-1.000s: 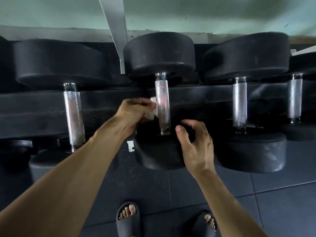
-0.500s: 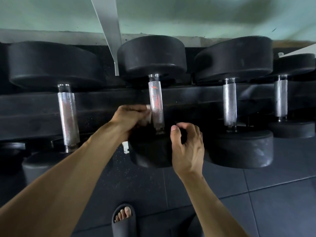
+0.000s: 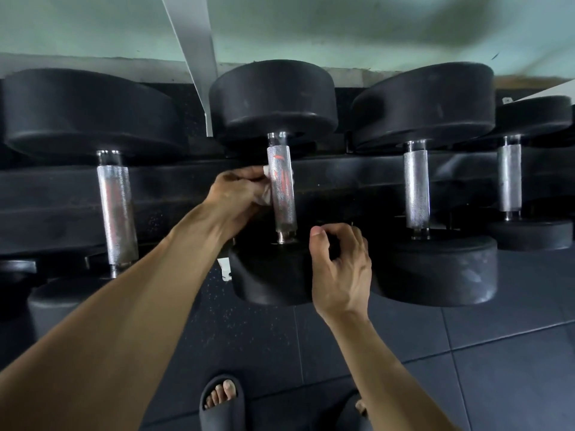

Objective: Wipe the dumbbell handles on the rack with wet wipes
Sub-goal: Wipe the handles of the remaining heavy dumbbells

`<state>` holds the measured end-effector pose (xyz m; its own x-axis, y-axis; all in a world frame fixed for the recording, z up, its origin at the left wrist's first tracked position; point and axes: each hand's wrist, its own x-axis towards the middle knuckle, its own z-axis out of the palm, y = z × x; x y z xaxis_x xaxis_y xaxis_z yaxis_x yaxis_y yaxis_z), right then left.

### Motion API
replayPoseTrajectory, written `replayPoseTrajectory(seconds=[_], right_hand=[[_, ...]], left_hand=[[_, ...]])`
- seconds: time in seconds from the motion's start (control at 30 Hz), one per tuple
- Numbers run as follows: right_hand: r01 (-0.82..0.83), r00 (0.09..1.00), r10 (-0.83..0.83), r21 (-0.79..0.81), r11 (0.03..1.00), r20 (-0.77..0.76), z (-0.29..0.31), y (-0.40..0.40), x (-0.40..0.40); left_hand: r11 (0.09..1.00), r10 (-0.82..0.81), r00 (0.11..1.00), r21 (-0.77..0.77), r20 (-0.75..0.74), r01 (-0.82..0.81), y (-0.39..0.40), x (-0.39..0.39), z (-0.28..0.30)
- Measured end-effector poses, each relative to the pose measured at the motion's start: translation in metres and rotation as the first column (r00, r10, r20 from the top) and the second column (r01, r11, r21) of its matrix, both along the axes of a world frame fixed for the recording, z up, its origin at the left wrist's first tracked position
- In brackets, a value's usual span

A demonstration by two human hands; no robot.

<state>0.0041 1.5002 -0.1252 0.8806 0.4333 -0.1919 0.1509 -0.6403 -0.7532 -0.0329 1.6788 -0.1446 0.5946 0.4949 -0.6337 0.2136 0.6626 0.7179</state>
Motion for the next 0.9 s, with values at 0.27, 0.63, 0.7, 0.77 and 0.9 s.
replayPoseTrajectory(seconds=[0.27,0.63,0.7,0.77,0.9], right_hand=[[0.000,1.000,0.000,-0.017,1.000,0.010,0.001,0.001,0.000],[0.018,1.000,-0.018,0.005,1.000,0.009,-0.001,0.000,0.000],[0.019,1.000,-0.019,0.012,1.000,0.004,-0.003,-0.001,0.001],[0.011,1.000,-0.012,0.021,1.000,0.028,-0.004,-0.001,0.001],[0.020,1.000,-0.020,0.028,0.999,0.003,-0.004,-0.001,0.002]], left_hand=[[0.856,-0.224,0.901,0.367,-0.371,0.364,-0.019,-0.031,0.012],[0.866,-0.107,0.923,0.422,-0.368,0.269,-0.031,-0.028,0.024],[0.888,0.117,0.955,0.459,-0.274,0.023,-0.023,-0.008,0.031],[0.859,0.314,0.930,0.474,-0.192,-0.192,-0.008,0.017,0.035],[0.854,0.283,0.925,0.506,-0.254,-0.123,-0.017,0.017,0.032]])
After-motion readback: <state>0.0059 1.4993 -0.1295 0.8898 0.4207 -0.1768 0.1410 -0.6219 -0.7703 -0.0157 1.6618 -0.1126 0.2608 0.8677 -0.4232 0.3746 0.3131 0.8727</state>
